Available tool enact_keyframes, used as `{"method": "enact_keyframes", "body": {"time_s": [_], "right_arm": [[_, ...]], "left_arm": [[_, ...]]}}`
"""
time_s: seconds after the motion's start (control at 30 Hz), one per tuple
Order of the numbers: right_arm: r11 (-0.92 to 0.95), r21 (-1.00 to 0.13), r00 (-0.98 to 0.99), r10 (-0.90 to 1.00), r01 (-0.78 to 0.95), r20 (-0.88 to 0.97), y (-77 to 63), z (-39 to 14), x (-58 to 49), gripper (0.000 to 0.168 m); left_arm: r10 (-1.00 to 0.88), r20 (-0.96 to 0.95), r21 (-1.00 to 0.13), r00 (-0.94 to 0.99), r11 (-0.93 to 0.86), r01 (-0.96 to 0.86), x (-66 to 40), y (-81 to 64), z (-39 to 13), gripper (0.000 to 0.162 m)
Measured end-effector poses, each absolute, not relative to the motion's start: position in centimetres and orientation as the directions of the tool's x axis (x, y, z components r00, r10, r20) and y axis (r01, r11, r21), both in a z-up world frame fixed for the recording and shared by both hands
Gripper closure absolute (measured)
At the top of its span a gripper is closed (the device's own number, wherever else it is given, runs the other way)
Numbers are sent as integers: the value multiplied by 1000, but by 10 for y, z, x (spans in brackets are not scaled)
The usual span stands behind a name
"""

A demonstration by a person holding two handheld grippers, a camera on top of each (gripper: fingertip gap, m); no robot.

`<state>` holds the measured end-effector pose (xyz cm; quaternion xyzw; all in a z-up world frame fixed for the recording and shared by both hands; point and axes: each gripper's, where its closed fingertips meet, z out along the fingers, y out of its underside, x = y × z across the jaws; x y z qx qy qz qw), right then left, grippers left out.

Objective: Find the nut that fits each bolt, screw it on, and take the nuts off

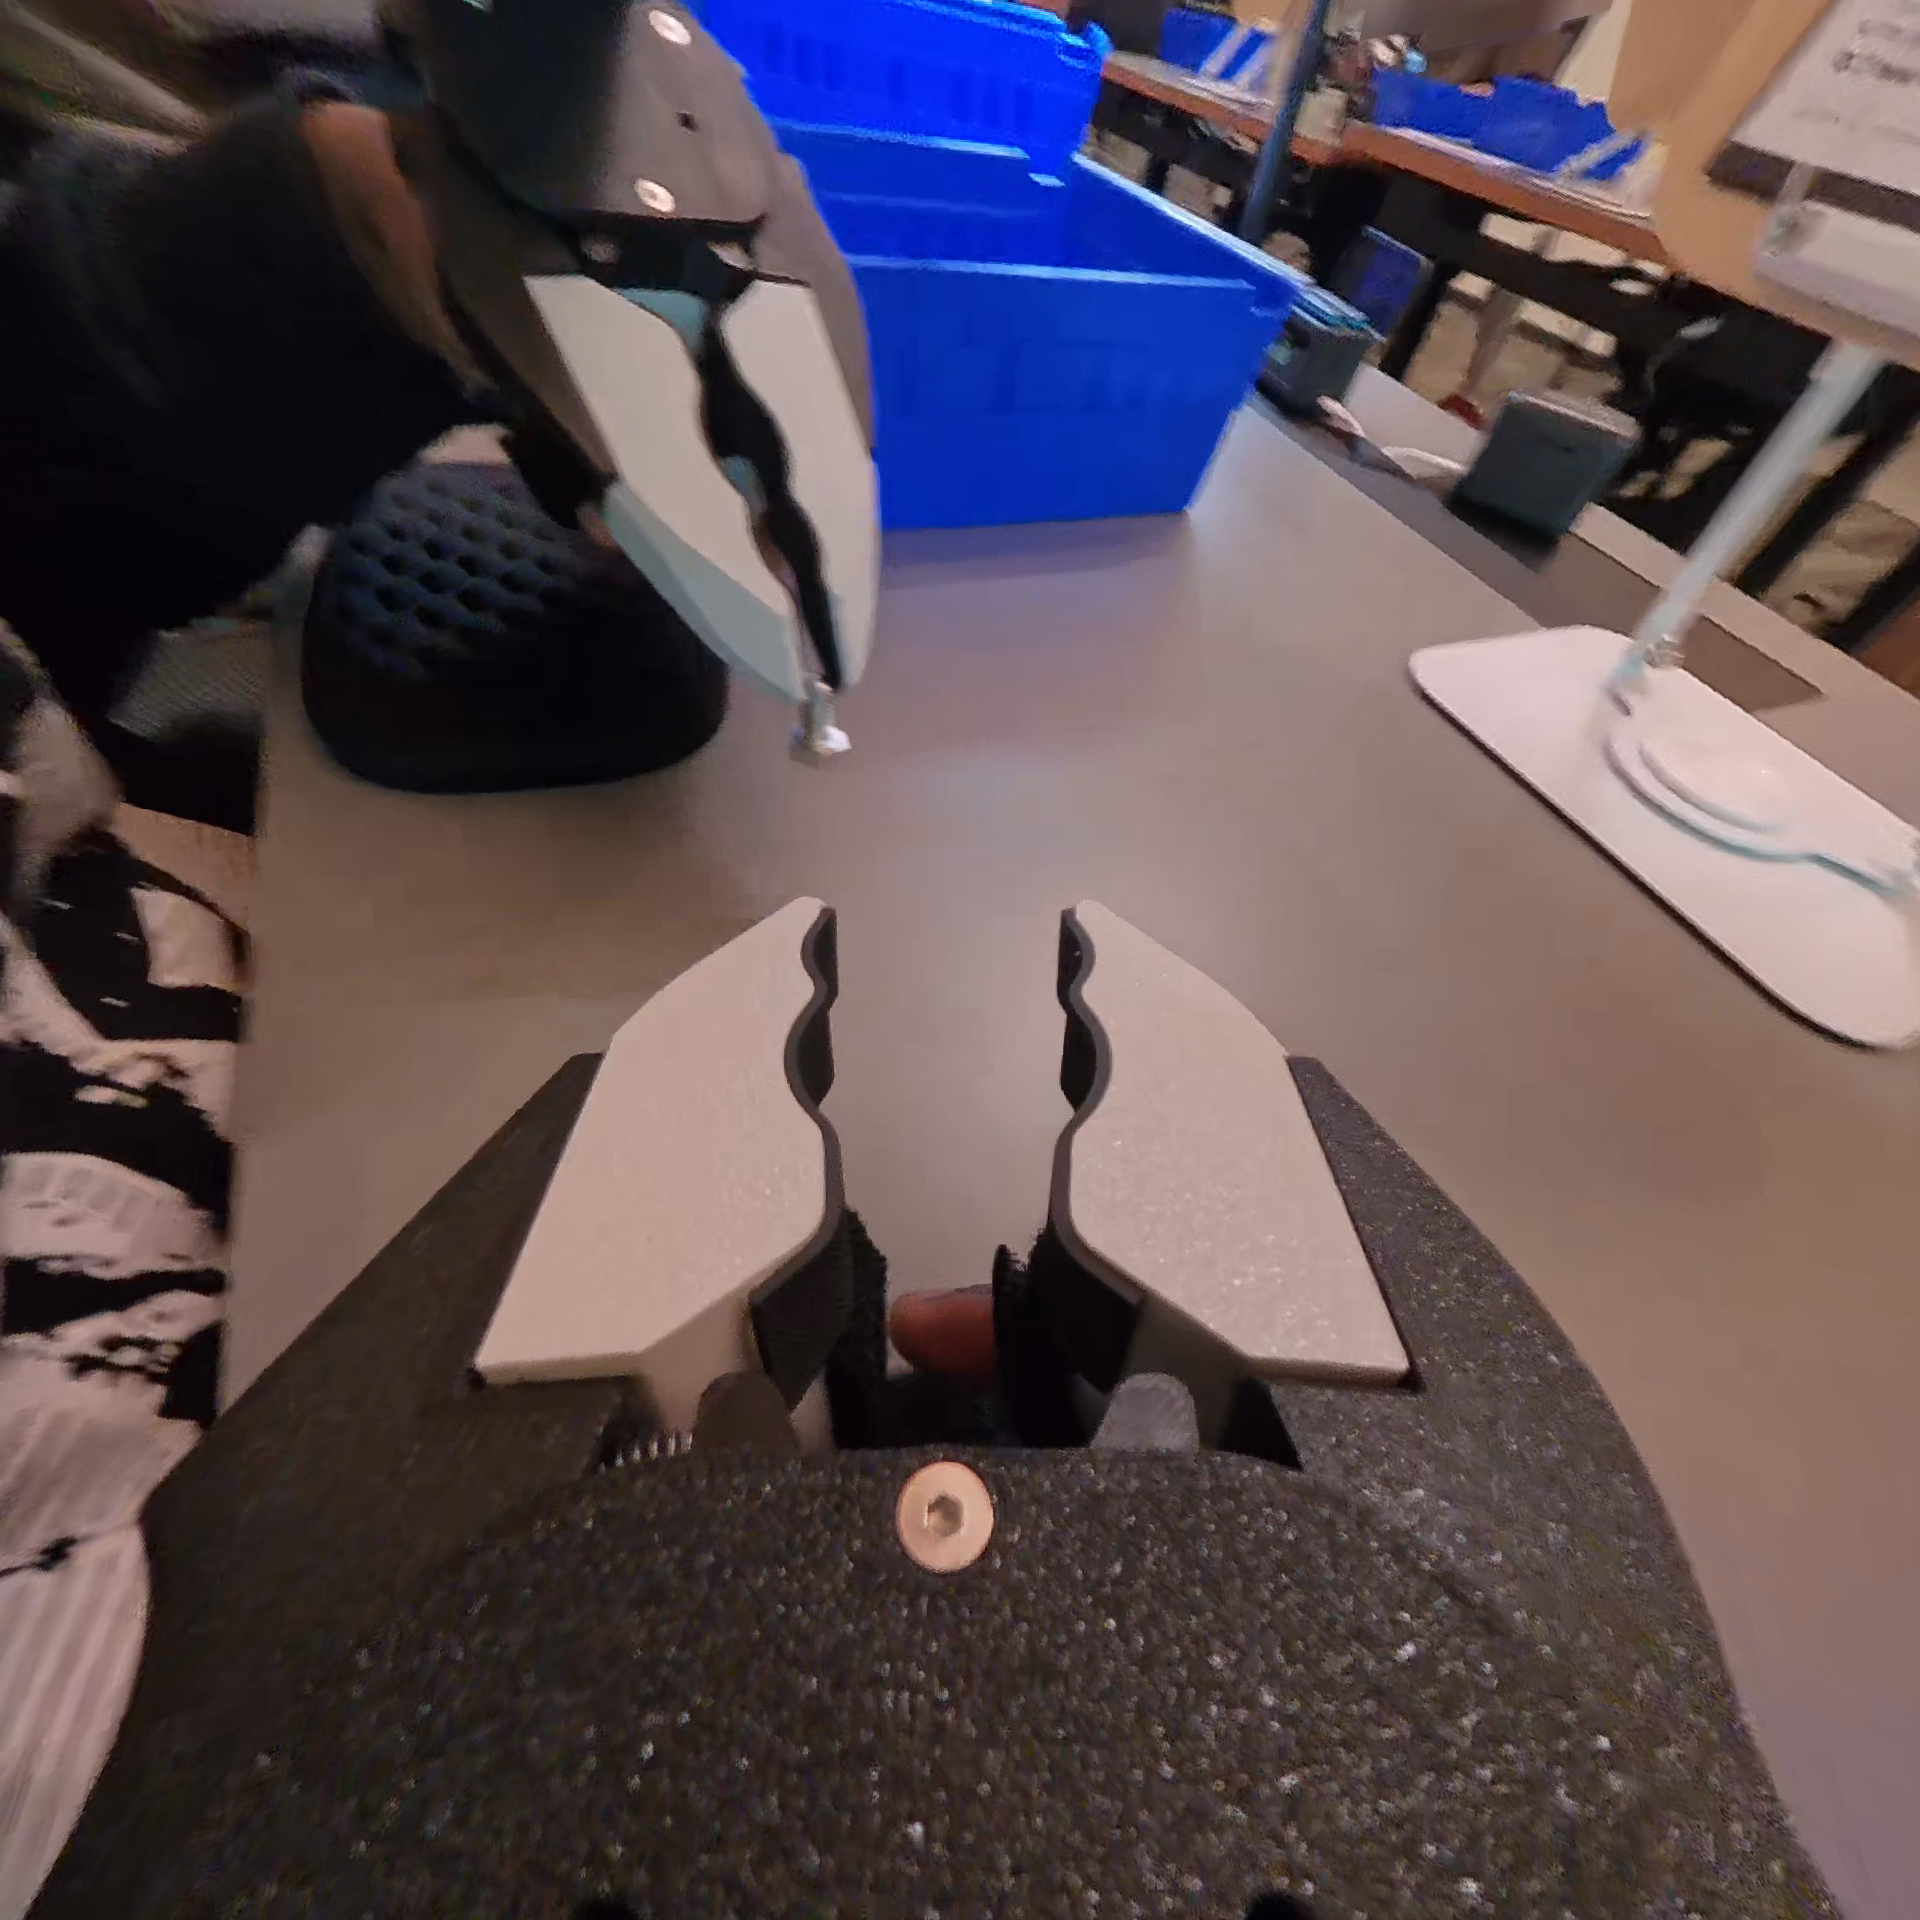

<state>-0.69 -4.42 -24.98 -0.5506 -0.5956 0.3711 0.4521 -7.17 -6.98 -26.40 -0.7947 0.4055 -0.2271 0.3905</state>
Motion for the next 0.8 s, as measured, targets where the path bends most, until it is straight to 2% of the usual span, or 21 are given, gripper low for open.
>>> {"method": "enact_keyframes", "body": {"time_s": [0.17,0.4,0.5,0.67,0.8], "right_arm": [[78,-957,-107,993,280,49,-71,-244,-30,127],[77,-965,-112,992,249,50,-74,-239,-36,139],[89,-966,-105,992,241,66,-73,-239,-34,153],[83,-974,-104,993,211,62,-73,-234,-32,153],[8,-991,-79,997,131,-3,-64,-220,-24,153]], "left_arm": [[-879,-6,-832,478,-260,-490,-42,-72,-239,154],[-906,-38,-834,422,-203,-513,-23,-74,-227,154],[-909,-36,-837,415,-199,-509,-20,-74,-227,154],[-910,-44,-855,413,-179,-487,-18,-74,-222,154],[-884,-86,-910,459,-118,-397,-20,-68,-209,139]]}}
